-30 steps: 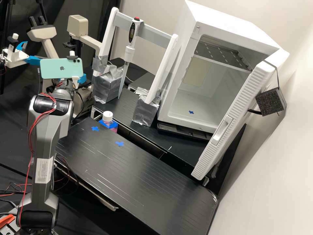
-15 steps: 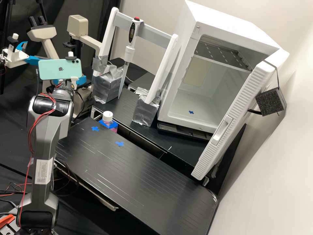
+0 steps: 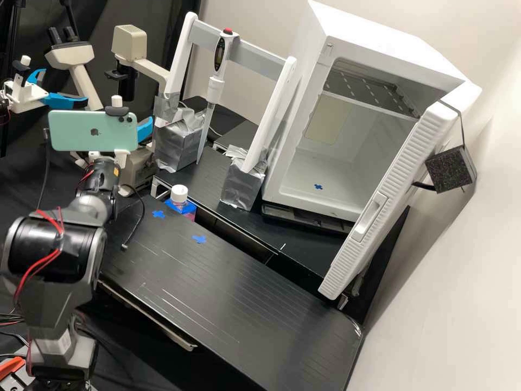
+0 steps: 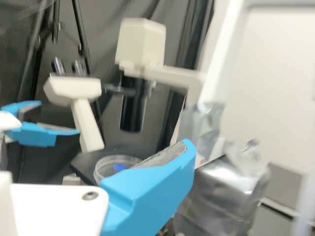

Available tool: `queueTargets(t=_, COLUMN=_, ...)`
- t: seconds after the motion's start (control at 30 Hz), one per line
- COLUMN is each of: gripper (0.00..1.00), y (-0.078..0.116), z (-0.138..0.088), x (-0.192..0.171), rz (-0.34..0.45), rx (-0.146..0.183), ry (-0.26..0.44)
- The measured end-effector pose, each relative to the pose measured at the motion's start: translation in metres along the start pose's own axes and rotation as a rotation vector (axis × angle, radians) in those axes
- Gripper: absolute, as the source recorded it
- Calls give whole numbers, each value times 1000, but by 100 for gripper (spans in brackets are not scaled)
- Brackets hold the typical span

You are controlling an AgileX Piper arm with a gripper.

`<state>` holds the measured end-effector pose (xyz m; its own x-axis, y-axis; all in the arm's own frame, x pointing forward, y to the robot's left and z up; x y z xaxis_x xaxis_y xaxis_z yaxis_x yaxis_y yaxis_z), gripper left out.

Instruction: Move the petri dish to the microscope

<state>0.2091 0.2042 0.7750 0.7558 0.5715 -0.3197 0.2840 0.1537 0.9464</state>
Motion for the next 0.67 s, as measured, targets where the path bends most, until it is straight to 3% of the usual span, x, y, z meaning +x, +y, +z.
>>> queueTargets(t=0.1, gripper=100, y=3, z=4, x=-24, rz=78, rx=15, ry=-23)
queueTargets(t=0.4, gripper=100, y=10, z=29, x=-69, rz=427, rx=-32, ry=-211)
queueTargets(t=0.53, gripper=100, y=9, z=43, x=-79, rz=465, rx=-35, ry=-270)
queueTargets(t=0.67, gripper=100, y=8, z=54, x=-88, rz=471, rx=13, ry=-291)
